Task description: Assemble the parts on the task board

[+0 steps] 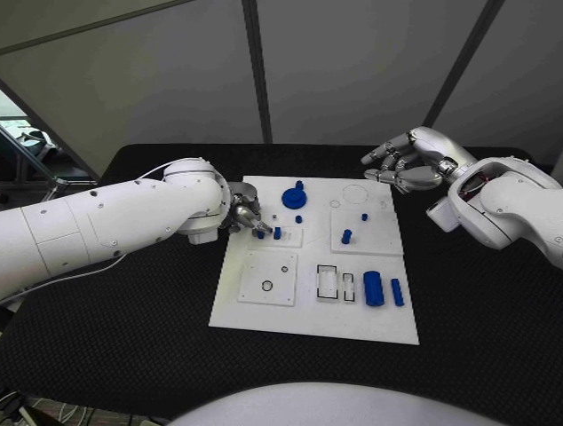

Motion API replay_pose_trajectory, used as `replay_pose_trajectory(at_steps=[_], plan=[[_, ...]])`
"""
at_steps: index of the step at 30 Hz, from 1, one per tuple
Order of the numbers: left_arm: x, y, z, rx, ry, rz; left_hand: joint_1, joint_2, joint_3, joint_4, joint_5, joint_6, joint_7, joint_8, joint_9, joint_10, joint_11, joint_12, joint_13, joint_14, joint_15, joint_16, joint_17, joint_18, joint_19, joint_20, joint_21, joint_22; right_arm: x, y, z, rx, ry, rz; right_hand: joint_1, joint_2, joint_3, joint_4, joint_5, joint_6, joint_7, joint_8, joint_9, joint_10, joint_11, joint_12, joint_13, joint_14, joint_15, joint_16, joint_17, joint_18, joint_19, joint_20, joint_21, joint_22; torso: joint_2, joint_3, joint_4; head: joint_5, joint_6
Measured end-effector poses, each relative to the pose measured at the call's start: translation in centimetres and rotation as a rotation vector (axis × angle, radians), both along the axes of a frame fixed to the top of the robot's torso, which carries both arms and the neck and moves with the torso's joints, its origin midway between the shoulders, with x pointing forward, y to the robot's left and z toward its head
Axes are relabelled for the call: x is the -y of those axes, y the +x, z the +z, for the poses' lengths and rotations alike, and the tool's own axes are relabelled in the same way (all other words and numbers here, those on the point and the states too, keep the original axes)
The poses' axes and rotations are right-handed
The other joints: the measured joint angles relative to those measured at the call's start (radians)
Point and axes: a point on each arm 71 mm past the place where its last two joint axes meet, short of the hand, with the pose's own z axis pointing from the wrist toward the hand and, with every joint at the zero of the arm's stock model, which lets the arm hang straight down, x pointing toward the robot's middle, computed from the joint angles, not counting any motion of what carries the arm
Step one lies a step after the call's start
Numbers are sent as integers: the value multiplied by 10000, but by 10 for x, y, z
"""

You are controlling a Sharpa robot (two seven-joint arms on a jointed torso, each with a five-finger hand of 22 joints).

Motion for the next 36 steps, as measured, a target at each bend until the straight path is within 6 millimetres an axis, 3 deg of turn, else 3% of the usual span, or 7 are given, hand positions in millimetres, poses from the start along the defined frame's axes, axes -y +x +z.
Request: replay_pose_trajectory(at_steps=[8,13,25,27,30,34,36], plan=[[-2,3,0,63,-7,129,-12,92,-1588,373,0,124,-17,-184,0,-1,0,5,46,0,0,0,12,0,38,-38,0,0,0,0,0,-3,6,1,0,0,30,30,0,0,0,0,0,0,0,0,-20,0,0,0,-16,-1,0,0,-51,-16,-4,-2,4,-5,11],[-3,4,-1,121,-19,225,200,304,-2015,476,-1,139,-2,-232,0,-1,1,5,52,0,0,0,12,0,38,-38,0,0,0,0,0,-3,8,2,0,0,30,30,0,0,0,0,0,0,0,0,-20,0,0,0,-16,-1,0,0,-51,-16,-5,-2,9,-7,4],[-12,6,1,308,-87,501,253,356,-2797,754,-1,138,-2,-299,41,-2,1,-6,-24,0,0,0,11,2,38,-37,-18,0,1,0,0,-5,5,-20,0,0,30,30,0,0,0,0,0,0,0,0,-19,0,0,0,-15,-1,0,0,-51,-15,-4,-4,10,-38,53],[-13,7,3,398,-201,602,342,401,-3023,813,-1,-19,77,-462,34,-446,66,-654,-707,0,1,0,7,1,36,-38,-481,0,1,0,0,-6,5,-21,0,0,30,30,0,0,0,0,0,0,0,0,-19,0,0,0,-15,-1,0,0,-51,-15,-4,-4,11,-51,60],[-14,10,8,581,-556,796,493,246,-3498,999,-1,-458,265,-647,-6,-1850,239,-2710,-2850,-36,47,-17,-17,1,-248,22,-1146,0,1,0,0,-6,7,-21,0,0,23,36,0,0,0,0,0,0,0,0,-45,0,0,-72,-19,-1,0,0,-51,-26,-7,-4,13,-55,70],[-16,14,14,929,-1259,1067,517,222,-4116,1116,-1,-871,471,-695,-59,-2390,425,-3418,-3585,-183,225,-410,-262,1,-843,156,-2296,-174,1,0,0,-9,11,-25,0,0,18,99,-53,0,0,0,0,0,-1,0,-56,0,0,-73,-23,0,0,0,-117,-35,-7,-5,14,-58,95],[-16,16,17,1105,-1665,1138,580,285,-4408,1128,-1,-1195,644,-872,-226,-2778,579,-3711,-3846,-531,380,-1074,-711,19,-1746,292,-4002,-1373,1,0,0,-10,12,-27,0,0,19,99,-53,0,0,0,0,0,0,0,-56,0,0,-73,-22,-1,0,0,-117,-39,-7,-4,14,-59,100]])
